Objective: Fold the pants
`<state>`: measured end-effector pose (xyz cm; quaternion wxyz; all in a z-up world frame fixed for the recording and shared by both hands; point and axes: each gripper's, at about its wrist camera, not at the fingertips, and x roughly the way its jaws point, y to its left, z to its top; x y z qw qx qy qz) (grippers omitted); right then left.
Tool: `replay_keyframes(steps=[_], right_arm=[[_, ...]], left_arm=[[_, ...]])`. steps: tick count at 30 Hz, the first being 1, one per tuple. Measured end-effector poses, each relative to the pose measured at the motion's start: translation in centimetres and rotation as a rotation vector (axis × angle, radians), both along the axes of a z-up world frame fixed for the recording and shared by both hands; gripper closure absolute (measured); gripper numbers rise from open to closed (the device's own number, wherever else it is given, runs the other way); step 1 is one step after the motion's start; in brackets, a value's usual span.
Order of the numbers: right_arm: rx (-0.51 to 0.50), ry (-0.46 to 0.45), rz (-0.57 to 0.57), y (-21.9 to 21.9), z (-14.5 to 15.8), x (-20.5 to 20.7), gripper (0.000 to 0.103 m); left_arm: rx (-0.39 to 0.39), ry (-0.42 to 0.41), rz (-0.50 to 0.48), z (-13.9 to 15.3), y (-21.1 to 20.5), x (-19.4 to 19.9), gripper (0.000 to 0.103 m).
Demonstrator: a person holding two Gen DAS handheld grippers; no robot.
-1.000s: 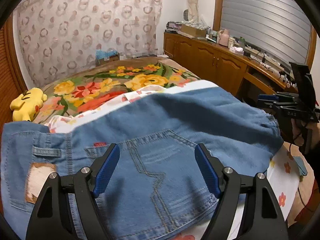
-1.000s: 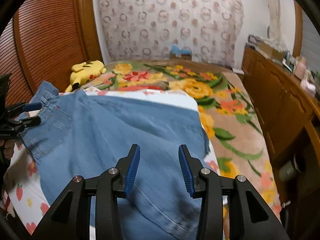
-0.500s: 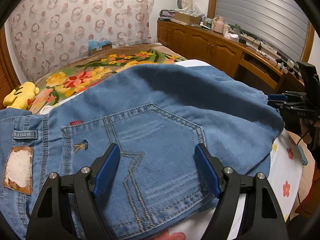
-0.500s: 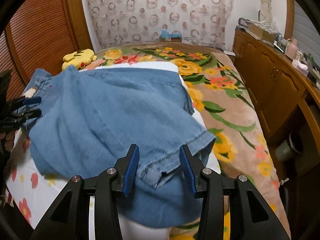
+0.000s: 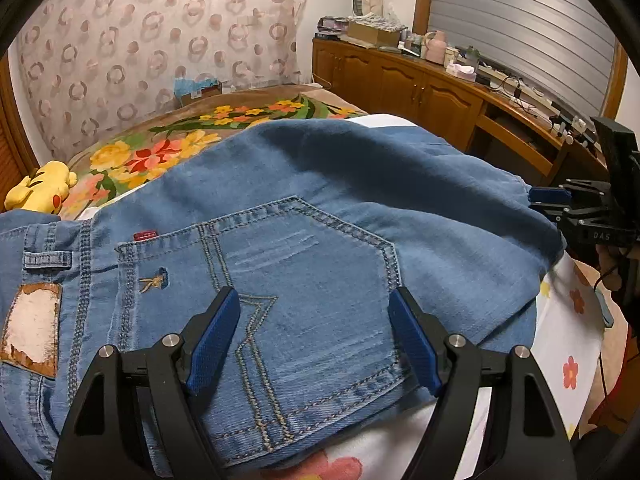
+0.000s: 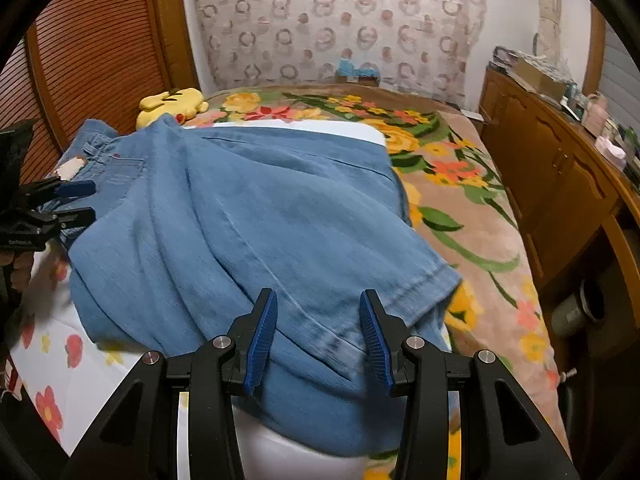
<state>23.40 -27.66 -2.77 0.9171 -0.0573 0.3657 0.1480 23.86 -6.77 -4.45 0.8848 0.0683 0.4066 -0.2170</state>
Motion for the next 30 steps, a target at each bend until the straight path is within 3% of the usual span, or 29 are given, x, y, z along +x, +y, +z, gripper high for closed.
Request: replay_keyframes(steps=[10,12,14,21,30], right_arm=[[-0.087,0.019,0.082,1.0,-1.1,1.5,0.058],[-0.091,0.025,0.098,0.9,-1.1,1.8,0.083],[-0.108,0.027,0.116,0.8,-1.0,1.9,0.095],[-0.094,-0.081,0.069,-0.6,2.3,2.5,0.098],[-0.147,-0.178,0.006,-2.2,6.8,7.3,0.099]], left_arm=[[-0.011,0.000,-0.043,0.1,-1.4,-0.3,0.025],[-0.010,0.000,-0.042,0.2,-1.6,-0.3,0.025],[-0.009,-0.002,-0.040,0.2,-1.6,-0.3,0.025],[-0.011,-0.016,-0.007,0.7,-0.4,0.2,0.025],[-0.031,-0.067,0.050,2.8,1.9,1.4,0.025]])
